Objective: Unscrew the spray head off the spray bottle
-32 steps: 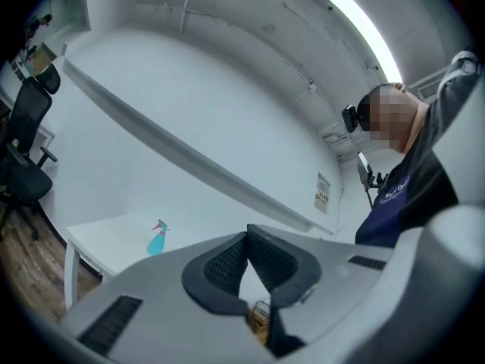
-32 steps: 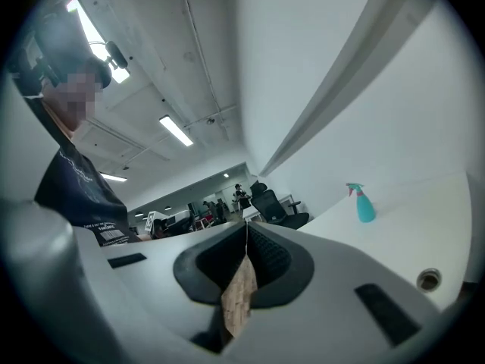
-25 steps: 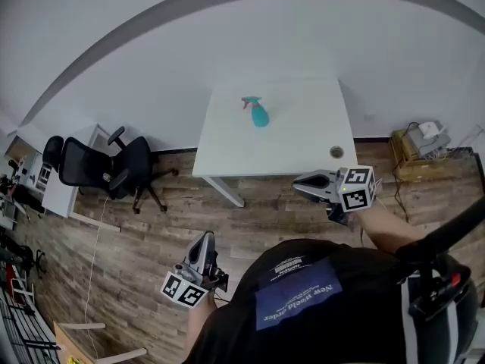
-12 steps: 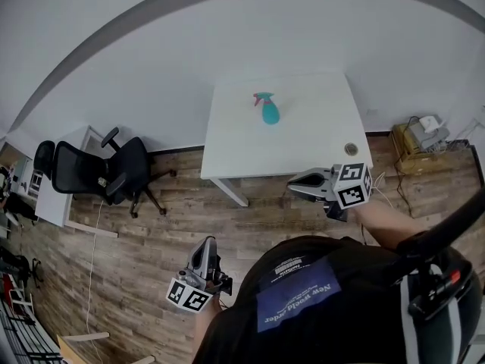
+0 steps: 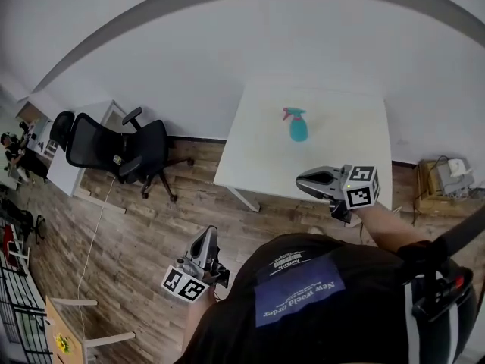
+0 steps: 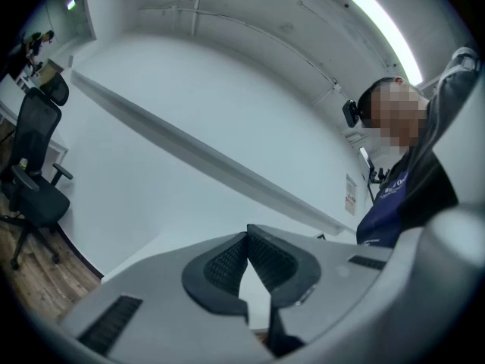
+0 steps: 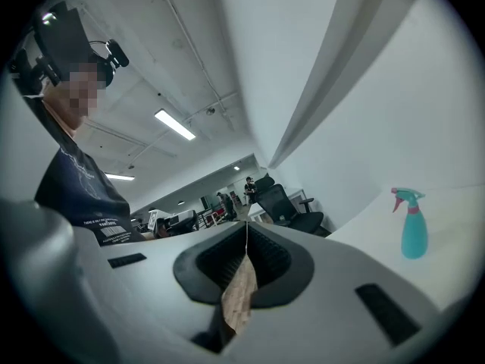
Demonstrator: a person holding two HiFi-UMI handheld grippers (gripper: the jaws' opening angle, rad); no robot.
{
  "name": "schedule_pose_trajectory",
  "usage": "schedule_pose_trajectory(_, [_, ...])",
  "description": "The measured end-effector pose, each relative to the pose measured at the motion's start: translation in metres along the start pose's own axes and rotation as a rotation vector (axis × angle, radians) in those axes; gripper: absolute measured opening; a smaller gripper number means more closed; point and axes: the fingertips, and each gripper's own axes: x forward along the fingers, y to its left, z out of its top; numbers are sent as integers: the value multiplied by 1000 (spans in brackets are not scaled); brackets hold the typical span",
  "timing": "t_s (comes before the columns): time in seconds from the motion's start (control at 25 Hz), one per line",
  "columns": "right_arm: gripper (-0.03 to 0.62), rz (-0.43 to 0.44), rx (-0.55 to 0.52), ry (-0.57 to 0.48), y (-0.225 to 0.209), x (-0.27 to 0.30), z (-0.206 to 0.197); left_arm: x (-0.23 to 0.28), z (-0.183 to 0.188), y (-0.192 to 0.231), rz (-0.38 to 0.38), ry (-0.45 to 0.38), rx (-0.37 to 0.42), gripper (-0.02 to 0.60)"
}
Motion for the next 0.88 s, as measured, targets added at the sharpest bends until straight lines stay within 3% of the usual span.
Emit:
schedule_pose_trajectory(0.16, [-3, 70, -41, 14, -44, -4, 33, 55, 2, 5, 32, -10, 18, 2])
schedule_pose_trajectory(0.36, [-3, 73, -14, -5, -101, -31, 53, 131, -3, 0, -6, 15, 22, 2])
schedule_pose_trajectory(0.6, [-3, 4, 37, -21, -156, -59, 54, 197, -21, 12, -68, 86, -16, 2])
schedule_pose_trajectory(0.88, [-3, -141, 60, -51, -194, -59, 56, 252, -27, 63, -223, 145, -83, 2])
